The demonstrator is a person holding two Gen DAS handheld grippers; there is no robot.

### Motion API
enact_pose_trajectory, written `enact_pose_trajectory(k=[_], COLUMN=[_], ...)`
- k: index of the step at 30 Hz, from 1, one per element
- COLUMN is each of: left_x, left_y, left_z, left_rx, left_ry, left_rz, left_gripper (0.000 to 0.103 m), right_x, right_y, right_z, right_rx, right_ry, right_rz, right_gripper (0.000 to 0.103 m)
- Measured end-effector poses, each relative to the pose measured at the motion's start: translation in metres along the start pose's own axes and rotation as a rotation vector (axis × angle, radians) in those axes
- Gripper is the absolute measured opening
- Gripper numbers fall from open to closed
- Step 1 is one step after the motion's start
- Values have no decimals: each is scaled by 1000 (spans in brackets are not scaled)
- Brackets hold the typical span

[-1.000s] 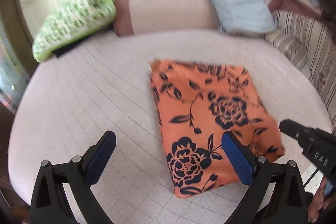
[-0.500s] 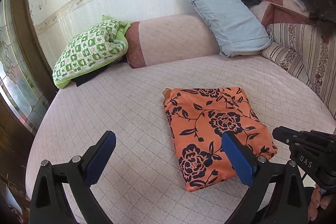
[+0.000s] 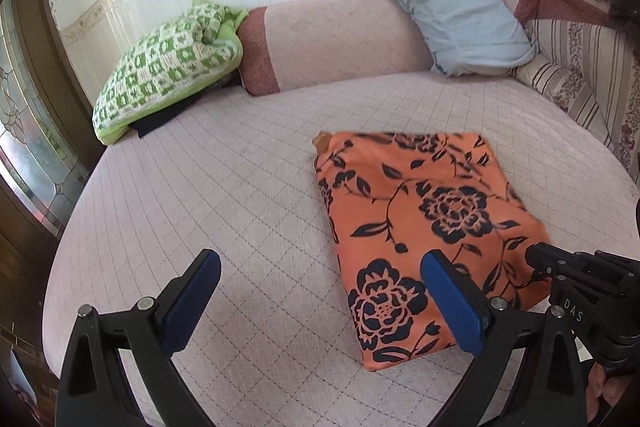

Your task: Fold small clothes

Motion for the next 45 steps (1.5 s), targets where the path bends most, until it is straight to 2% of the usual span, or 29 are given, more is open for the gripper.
enact_pose_trajectory(k=[3, 6, 8, 10, 12, 17, 18, 20, 22, 25, 31, 36, 39, 43, 45], left_x=[-16, -45, -61, -65, -63, -50, -50, -60, -74, -76, -77, -77, -63, -44, -36], left_y=[-32, -74, -89, -85, -80, -60, -62, -79, -90, -86, -78, -74, -73, -47, -39], left_z=[4, 13, 17, 13, 12, 6, 7, 13, 23, 24, 37, 40, 30, 28, 25], left_rx=[1, 9, -40, -65, -67, -53, -42, -17, -37, -16, 44, 34, 40, 55, 69], left_ry=[5, -30, -8, 39, 36, 54, 48, -4, -38, -22, -112, -119, -115, -84, -73], left_rz=[-84, -229, -288, -287, -286, -200, -204, -270, -331, -310, -285, -268, -247, -149, -124], left_gripper=[101, 101, 102, 101, 101, 102, 102, 102, 102, 103, 103, 103, 103, 103, 103], right_x=[-13, -13, -11, -10, -7, 5, 5, 0, -1, 0, -1, -1, 4, 11, 14], right_y=[-30, -37, -37, -34, -28, -8, -12, -29, -36, -36, -35, -26, -14, 4, 10], right_z=[11, 11, 10, 13, 14, 12, 13, 18, 18, 13, 14, 12, 12, 9, 8], right_rx=[-13, -12, -9, 10, 13, -43, -57, -65, -66, -93, -91, -89, -101, -127, -137], right_ry=[-32, -8, -3, -25, -36, 3, 7, -5, 2, 54, 64, 69, 85, 121, 133], right_rz=[-89, -67, -68, -56, -28, 102, 93, 21, -3, 3, 2, 23, 79, 165, 193], right_gripper=[9, 9, 9, 8, 8, 8, 8, 9, 9, 9, 9, 8, 9, 9, 9])
Point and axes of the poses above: each gripper's, at about its wrist camera, not at the fingertips, and y roughly against the way its jaws point, z to its right, x to its top, the point moved 7 cm from there along -y, roughly the way its jaws point, and after that the axes turned 5 degrees about x, right-handed, at the moved point
